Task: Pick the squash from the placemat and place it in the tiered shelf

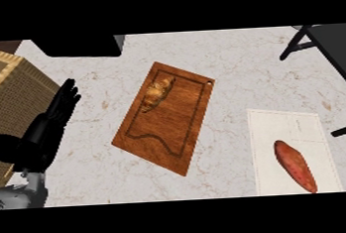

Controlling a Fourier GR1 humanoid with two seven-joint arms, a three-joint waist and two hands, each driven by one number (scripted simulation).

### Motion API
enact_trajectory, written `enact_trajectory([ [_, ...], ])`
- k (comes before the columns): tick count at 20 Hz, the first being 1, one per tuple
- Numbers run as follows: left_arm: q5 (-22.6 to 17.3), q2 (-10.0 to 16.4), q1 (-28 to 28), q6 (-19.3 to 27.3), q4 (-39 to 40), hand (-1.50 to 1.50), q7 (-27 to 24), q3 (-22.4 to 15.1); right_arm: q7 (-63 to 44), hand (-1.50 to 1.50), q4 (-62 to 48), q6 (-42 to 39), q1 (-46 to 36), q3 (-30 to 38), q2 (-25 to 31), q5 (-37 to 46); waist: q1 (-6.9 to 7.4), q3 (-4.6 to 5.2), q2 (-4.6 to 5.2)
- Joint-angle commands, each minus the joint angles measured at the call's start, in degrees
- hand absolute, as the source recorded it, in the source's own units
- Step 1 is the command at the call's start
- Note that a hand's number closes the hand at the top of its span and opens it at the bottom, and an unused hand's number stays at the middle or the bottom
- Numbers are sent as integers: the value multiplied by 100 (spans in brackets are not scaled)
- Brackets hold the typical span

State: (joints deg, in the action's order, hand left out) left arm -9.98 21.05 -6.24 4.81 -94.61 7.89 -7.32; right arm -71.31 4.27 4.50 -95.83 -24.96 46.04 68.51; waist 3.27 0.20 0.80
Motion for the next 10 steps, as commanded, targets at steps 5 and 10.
enact_trajectory([
  [5,-9,-5,50,14,-4,0,54,27,-1390,-150,427,1083,-1176,-49,656,379,-125,4,-127],
  [10,-28,55,12,19,163,0,79,158,-1389,-150,645,1187,-1748,160,728,465,-289,9,-161],
])
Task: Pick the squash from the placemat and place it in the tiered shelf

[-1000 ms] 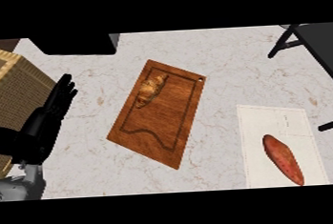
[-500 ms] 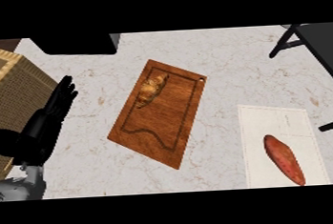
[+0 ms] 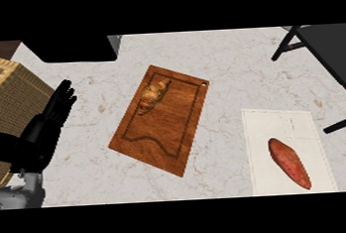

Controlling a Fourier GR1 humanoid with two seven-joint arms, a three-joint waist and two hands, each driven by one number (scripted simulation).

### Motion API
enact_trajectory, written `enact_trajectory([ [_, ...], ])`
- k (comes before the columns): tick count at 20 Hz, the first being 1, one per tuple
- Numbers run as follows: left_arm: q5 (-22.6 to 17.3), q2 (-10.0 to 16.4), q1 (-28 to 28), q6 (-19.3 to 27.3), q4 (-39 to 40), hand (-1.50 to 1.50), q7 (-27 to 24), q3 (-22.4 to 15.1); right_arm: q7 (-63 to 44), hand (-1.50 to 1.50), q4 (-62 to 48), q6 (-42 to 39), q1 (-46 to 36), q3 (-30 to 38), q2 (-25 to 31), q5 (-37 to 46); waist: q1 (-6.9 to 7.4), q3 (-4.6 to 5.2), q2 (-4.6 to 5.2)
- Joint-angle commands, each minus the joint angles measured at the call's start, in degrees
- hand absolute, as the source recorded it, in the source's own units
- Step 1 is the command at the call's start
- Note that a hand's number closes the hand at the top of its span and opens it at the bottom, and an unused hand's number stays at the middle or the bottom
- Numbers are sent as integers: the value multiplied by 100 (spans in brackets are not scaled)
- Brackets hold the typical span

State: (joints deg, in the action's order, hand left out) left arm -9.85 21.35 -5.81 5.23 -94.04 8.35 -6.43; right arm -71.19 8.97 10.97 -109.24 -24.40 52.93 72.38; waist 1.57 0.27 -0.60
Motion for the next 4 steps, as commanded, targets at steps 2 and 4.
enact_trajectory([
  [2,-3,-12,19,49,88,0,-13,80,-1401,-150,224,469,-502,175,-137,107,-133,5,-49],
  [4,-79,34,89,-1,34,0,71,115,-1402,-150,323,553,-591,164,-123,234,-161,-1,-85],
])
